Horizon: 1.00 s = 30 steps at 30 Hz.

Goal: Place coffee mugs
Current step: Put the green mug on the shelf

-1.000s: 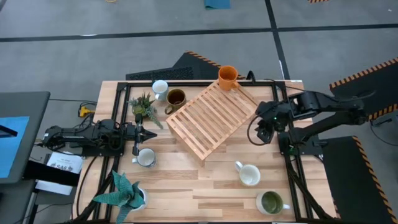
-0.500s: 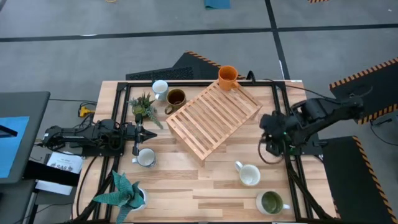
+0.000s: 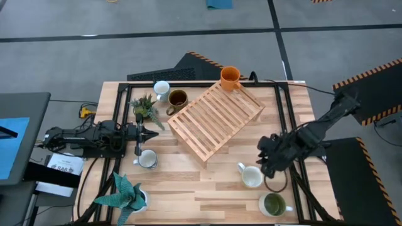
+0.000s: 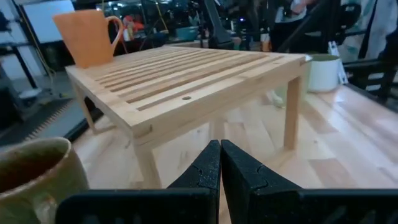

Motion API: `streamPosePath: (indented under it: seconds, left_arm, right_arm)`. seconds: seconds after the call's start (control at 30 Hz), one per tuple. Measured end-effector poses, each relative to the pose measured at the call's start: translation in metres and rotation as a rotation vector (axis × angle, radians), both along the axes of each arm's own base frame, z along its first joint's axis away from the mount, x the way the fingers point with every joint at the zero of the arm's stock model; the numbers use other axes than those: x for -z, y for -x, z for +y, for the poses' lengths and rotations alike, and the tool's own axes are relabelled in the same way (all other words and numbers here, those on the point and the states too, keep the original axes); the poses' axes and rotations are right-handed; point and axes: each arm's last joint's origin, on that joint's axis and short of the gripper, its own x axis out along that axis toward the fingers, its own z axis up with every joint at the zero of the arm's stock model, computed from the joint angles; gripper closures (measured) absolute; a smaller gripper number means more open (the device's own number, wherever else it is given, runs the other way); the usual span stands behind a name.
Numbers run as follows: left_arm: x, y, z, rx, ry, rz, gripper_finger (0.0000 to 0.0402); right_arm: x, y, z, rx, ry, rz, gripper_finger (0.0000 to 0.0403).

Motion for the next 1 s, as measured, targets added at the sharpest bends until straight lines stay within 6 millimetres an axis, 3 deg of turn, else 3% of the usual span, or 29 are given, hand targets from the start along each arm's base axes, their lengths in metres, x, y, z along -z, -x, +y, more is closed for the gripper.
streamPosePath:
  seconds: [0.17,0.47,0.7,1.0]
  left_arm:
    - [-0.003,0.000,0.000,0.016,0.267,-0.058,0.0401]
    - [-0.006,0.000,0.000,0.021,0.631,-0.121,0.0401]
    - [-0.005,0.000,0.001,0.011,0.661,-0.118,0.0401]
    - [-0.006,0.000,0.001,0.008,0.611,-0.121,0.0401]
  right_arm:
    - [0.022,-0.008,0.005,0.147,-0.055,0.095,0.0233]
    - [0.023,-0.013,0.006,0.203,-0.126,0.111,0.0233]
    - [0.026,-0.011,0.010,0.189,-0.131,0.150,0.0233]
    - [0.046,-0.021,0.025,0.153,-0.138,0.288,0.0233]
